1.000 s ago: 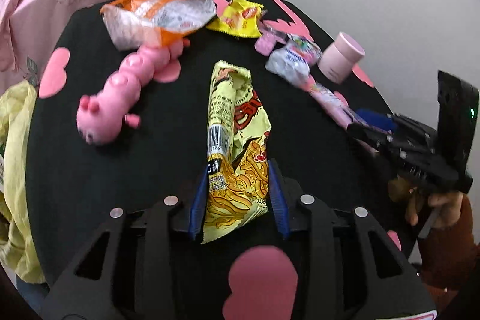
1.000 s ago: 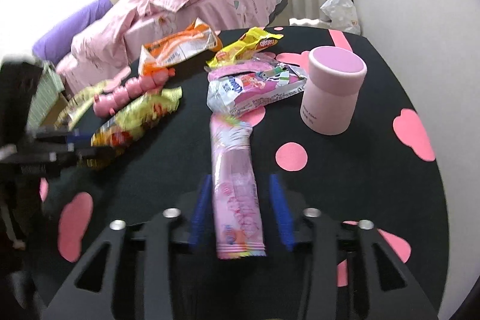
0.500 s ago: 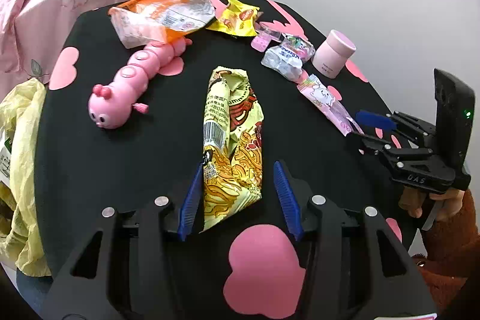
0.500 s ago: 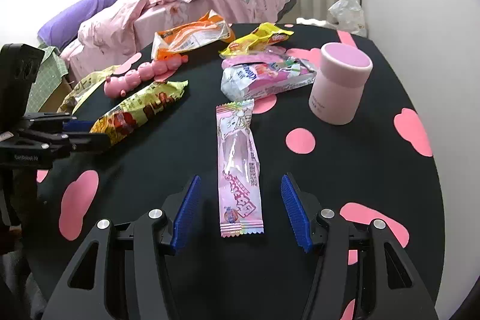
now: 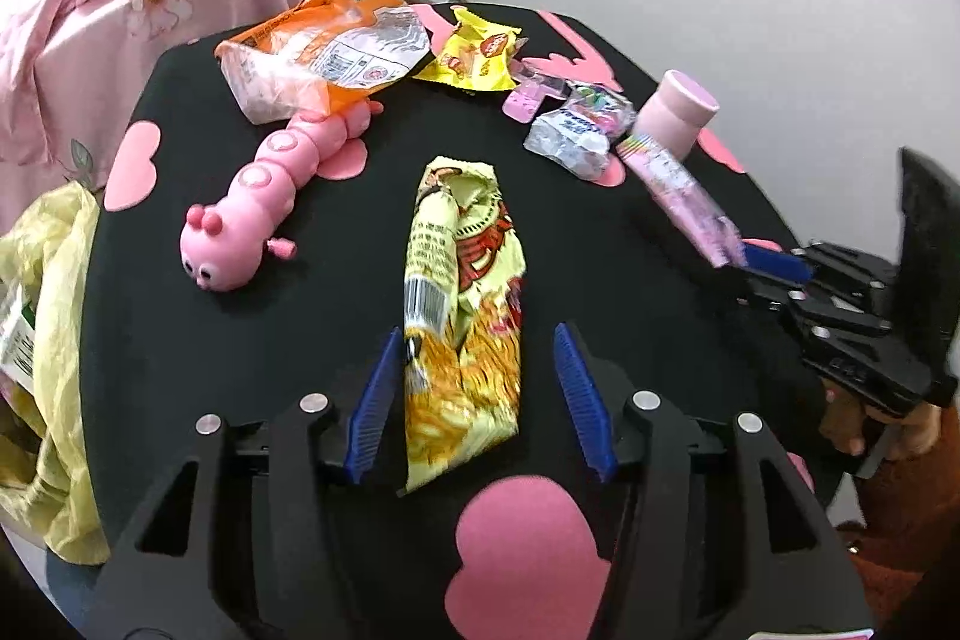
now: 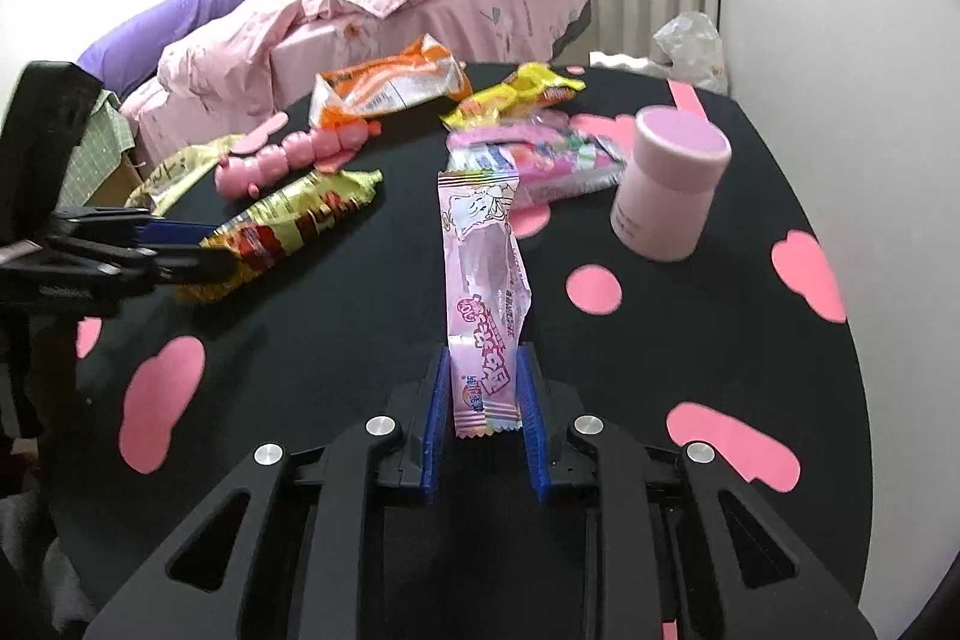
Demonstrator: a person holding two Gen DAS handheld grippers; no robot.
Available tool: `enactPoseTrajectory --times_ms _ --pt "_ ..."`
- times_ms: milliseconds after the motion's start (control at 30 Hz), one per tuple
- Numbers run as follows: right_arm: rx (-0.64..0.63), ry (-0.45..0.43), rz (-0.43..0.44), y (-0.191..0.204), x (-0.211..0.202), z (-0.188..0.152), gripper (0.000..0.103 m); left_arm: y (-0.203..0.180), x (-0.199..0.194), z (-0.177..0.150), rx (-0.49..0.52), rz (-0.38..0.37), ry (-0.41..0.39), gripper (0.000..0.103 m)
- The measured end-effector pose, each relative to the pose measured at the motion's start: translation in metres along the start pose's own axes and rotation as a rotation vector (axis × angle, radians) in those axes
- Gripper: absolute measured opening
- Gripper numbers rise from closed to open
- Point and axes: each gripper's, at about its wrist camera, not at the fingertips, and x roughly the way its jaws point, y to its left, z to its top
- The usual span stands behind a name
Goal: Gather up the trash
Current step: 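Carry both items over the yellow bag and open both tools to drop them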
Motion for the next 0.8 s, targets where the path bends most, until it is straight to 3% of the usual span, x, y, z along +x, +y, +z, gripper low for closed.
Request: enactPoseTrajectory --times_ms 67,200,500,800 --pt "-0.008 -0.01 0.002 0.004 -0.002 0.003 0.023 0.001 0.004 0.004 -0.007 0.013 -0.005 0.05" --pt "-0.039 -0.016 -0.005 0.013 -0.006 0.007 0.023 0.01 0.008 0.012 -0.057 -0.015 -0.007 0.032" --pt "-0.036 -0.058 0.011 0.023 -0.024 0.023 0.023 0.023 -0.044 0.005 -0.07 0.009 -0.134 0.032" --pt "-0.163 -0.13 0.078 0.084 -0.03 0.073 0.023 0.071 -0.104 -0.015 -0.165 0.095 -0.262 0.032"
